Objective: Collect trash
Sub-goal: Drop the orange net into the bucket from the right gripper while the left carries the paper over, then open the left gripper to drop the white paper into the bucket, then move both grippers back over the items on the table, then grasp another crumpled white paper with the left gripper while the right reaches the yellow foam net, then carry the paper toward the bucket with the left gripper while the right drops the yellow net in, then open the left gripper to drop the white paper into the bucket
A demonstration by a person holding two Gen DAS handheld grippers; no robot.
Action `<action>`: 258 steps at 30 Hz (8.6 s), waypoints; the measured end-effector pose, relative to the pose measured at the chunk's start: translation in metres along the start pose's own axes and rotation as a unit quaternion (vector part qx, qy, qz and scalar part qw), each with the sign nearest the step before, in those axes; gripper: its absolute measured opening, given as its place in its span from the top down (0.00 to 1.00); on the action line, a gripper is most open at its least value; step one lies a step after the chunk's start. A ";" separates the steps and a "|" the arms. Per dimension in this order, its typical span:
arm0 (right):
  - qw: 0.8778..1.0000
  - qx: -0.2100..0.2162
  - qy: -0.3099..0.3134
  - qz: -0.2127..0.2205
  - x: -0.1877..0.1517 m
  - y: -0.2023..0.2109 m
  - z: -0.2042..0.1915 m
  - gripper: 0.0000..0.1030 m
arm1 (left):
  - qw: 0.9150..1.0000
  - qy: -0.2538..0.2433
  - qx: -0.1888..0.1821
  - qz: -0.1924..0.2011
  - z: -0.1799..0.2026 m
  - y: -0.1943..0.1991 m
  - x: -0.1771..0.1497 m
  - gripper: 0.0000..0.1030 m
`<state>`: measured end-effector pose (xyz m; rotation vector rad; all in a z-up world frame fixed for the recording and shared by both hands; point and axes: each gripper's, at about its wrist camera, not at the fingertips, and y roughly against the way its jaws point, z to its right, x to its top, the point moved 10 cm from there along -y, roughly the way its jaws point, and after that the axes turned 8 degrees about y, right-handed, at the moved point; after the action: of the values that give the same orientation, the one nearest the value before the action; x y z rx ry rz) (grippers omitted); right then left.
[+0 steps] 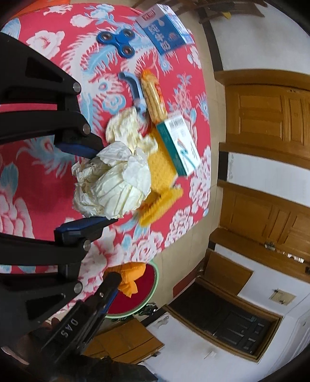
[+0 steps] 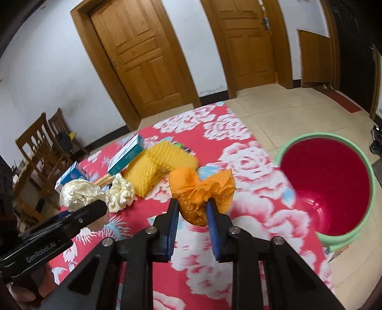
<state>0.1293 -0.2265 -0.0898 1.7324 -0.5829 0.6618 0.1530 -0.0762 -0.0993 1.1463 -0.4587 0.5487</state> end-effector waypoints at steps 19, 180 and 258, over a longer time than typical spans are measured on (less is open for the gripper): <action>0.991 -0.075 -0.107 0.018 -0.015 0.032 0.139 0.75 | 0.995 -0.085 -0.034 -0.032 0.106 -0.045 -0.008 0.57; 0.997 0.047 0.046 -0.036 0.037 -0.076 -0.019 0.94 | 0.997 0.077 0.028 0.001 -0.067 -0.032 0.023 0.76; 0.971 -0.117 -0.199 0.056 -0.042 0.060 0.248 0.64 | 0.974 -0.182 -0.080 -0.104 0.217 -0.140 -0.041 0.61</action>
<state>0.0914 -0.4794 -0.1289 1.6228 -1.0029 0.3030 0.1944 -0.3297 -0.1496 1.1251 -0.6764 0.1124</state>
